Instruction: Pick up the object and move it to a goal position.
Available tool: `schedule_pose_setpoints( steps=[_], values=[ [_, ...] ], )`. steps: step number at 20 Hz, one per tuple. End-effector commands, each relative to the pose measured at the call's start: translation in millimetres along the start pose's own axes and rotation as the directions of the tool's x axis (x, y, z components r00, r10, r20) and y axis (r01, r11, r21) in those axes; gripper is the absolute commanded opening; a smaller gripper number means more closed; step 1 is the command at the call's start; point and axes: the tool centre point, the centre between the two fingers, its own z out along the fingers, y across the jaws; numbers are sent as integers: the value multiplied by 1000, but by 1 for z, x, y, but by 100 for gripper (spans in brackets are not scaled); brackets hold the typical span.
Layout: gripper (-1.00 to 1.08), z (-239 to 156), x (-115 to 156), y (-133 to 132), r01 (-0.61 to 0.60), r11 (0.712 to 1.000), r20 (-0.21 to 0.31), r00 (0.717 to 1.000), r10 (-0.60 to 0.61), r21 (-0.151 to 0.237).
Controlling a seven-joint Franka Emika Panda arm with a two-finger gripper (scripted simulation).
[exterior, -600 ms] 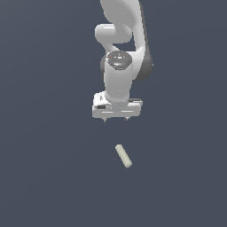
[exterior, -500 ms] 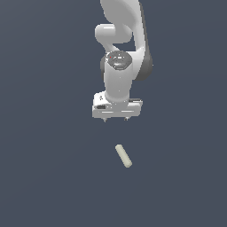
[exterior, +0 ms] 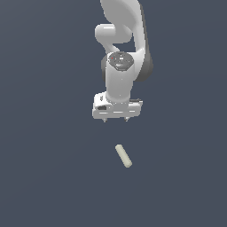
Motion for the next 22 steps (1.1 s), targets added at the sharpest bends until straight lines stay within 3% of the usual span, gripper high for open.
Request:
schedule_pose_setpoints(
  steps=[1,11,22],
  values=[
    [100,0,0,0,0,1000,0,1000,0,-1],
    [100,7,14,-3,39,999,-2,999,-39,-1],
    [100,39,64,-14,183,983,-12,983,-183,4]
  ],
)
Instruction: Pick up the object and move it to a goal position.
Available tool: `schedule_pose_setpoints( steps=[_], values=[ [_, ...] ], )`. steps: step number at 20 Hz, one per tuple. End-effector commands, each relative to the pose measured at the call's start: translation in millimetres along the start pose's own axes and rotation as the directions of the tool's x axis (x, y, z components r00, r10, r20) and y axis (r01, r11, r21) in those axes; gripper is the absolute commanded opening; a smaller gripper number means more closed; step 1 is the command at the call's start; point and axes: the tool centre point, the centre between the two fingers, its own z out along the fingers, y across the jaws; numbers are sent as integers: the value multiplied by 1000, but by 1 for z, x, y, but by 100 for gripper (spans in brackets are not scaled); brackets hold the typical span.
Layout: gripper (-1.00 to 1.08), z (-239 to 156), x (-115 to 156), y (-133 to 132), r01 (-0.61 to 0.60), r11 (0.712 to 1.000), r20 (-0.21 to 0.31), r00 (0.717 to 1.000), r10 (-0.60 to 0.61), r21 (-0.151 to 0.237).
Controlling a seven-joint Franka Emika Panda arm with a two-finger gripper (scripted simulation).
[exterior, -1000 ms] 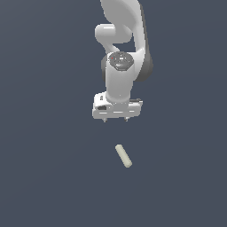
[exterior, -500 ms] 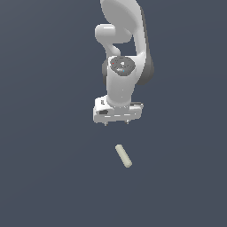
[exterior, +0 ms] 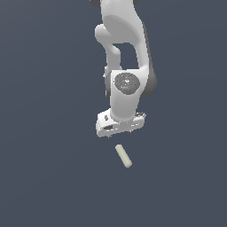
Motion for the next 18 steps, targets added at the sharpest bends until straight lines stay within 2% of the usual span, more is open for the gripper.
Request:
schedule_pose_setpoints(
  steps=[1,9,18],
  values=[
    [100,11,14,-1,43,999,-3,999,-43,3],
    [100,44,50,-6,156,988,-16,988,-155,14],
    [100,62,66,-8,211,977,-24,977,-211,21]
  ],
)
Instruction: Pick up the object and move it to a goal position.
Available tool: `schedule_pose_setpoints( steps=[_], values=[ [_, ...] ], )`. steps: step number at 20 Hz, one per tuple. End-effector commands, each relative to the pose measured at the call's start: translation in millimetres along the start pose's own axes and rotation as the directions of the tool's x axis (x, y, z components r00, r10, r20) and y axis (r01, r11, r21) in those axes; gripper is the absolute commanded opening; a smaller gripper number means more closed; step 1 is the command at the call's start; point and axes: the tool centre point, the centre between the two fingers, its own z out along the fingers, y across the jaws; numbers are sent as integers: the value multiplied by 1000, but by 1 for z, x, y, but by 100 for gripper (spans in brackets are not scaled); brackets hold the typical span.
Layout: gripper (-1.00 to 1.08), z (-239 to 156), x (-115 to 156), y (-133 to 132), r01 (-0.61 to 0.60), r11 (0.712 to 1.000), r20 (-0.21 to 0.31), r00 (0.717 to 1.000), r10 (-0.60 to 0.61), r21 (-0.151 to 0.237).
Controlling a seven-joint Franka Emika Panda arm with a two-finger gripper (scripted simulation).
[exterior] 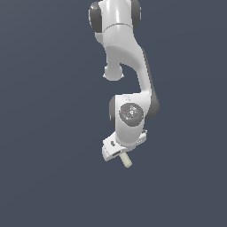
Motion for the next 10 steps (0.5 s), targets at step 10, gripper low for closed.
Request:
schedule_pose_setpoints(
  steps=[10],
  values=[
    [100,17,2,0,8,1000,-1,1000,-8,1]
  ],
)
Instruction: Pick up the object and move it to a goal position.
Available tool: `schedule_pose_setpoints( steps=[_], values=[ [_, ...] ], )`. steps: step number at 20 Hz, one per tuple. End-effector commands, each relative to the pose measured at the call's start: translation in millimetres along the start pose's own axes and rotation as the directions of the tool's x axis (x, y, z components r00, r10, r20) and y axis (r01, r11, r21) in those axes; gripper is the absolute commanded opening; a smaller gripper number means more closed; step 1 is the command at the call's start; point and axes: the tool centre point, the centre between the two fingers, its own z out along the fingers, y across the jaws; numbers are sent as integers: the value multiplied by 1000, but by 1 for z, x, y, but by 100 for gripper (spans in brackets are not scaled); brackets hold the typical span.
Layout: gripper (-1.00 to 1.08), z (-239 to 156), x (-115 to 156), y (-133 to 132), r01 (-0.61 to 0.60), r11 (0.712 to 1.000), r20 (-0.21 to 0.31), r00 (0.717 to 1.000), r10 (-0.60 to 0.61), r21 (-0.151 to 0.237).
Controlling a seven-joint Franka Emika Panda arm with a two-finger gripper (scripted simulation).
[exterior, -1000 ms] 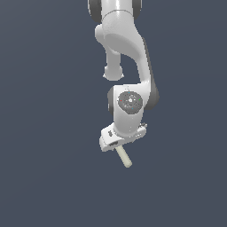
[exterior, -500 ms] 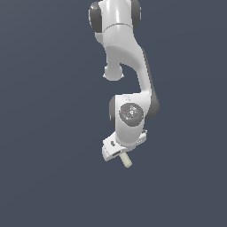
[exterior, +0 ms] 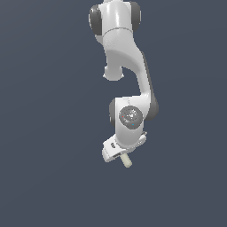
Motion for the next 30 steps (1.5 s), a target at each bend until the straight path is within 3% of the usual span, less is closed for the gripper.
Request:
schedule_pose_setpoints(
  steps=[1,6,12,13,30],
  values=[
    [100,11,-1,-1,1,1000,1,1000,-1,1],
    [100,37,-1,-1,2,1000,1,1000,-2,1],
    [100,42,0,0,2,1000,1,1000,-2,1],
    [-100,42,0,0,2,1000,1,1000,-2,1],
    [-100,36,-4,0,2,1000,1,1000,-2,1]
  ],
)
